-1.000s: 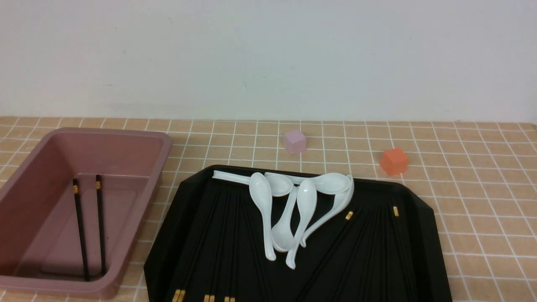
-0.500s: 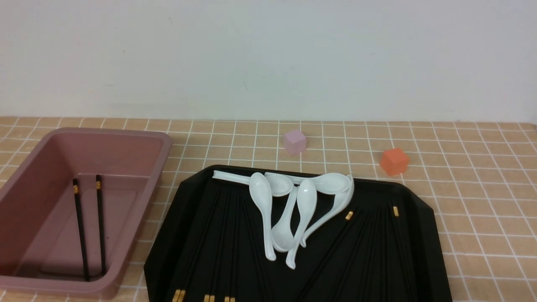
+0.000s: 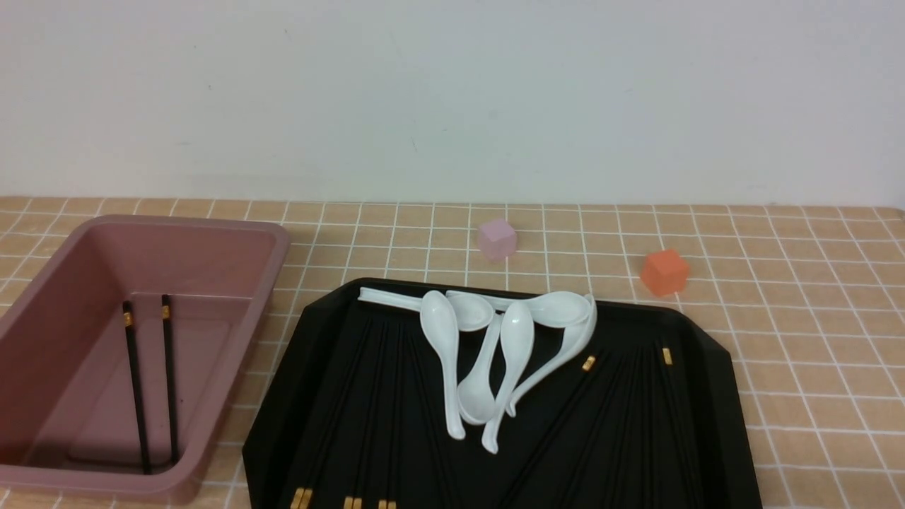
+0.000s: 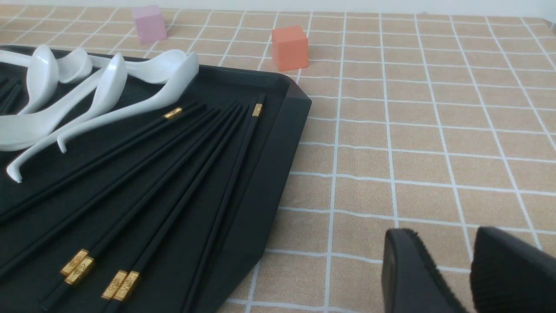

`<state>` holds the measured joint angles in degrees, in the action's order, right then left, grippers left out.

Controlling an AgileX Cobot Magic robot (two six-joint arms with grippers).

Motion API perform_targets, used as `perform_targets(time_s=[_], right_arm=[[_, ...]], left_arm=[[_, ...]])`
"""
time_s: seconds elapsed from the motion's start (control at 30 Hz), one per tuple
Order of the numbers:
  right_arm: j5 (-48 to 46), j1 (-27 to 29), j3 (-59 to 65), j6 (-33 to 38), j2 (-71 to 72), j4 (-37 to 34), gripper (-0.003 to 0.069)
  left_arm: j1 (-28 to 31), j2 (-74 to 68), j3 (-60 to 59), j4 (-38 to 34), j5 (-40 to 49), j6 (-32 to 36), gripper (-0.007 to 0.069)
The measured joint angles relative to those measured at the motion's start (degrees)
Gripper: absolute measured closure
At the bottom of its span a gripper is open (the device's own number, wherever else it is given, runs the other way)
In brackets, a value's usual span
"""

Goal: On brown tablecloth take chopsticks from black tray and put them in box.

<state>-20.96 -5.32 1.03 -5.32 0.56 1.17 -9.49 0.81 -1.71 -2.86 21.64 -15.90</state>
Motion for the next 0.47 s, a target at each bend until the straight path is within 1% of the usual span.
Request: perform_targets(time_s=[0.47], right_arm=[[0.00, 0.00, 0.00, 0.00, 0.00, 0.00, 0.0419]], left_arm=[[0.00, 0.00, 0.00, 0.00, 0.01, 0.00, 0.0600]])
